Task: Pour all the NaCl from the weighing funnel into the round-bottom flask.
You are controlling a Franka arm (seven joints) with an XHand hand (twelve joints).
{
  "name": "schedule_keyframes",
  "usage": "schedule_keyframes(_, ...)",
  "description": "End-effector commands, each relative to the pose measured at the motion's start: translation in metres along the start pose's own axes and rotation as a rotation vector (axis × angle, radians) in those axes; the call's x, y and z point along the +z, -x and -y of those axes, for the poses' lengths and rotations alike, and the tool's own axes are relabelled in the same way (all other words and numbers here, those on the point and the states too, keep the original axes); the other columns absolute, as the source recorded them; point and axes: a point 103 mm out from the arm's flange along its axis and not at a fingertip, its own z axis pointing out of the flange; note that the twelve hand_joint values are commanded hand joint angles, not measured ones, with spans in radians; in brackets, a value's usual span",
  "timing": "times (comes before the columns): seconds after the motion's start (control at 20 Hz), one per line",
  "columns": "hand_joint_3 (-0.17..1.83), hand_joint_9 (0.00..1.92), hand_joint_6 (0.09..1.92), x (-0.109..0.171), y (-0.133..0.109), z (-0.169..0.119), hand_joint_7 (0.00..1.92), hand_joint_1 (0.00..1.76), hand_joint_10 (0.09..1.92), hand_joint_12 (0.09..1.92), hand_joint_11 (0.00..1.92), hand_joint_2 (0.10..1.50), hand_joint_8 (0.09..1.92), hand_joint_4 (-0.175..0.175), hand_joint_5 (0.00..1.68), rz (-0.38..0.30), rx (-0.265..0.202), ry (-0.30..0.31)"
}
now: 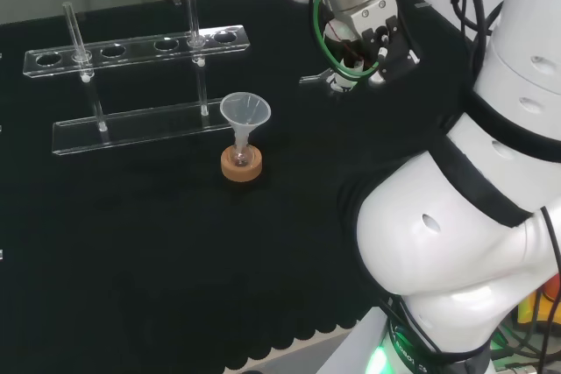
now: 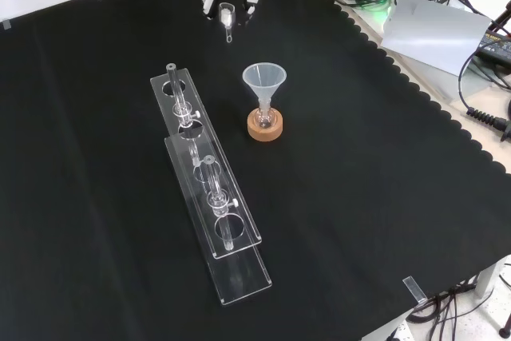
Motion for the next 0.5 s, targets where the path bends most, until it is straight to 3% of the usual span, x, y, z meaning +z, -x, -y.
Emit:
schedule_keyframes(0.05,0.61,1.34,0.97,-0.004,-0.007,0.016,1.17,1.09,0.22,0.92,1.04,0.77,0.56,0.091,1.09,-0.005,-0.019,0.002)
schedule_keyframes(0.5,0.61,1.34,0.97,-0.015,-0.027,0.032,1.17,1.09,0.21,0.92,1.04,0.77,0.56,0.092,1.09,0.035,-0.06,-0.027)
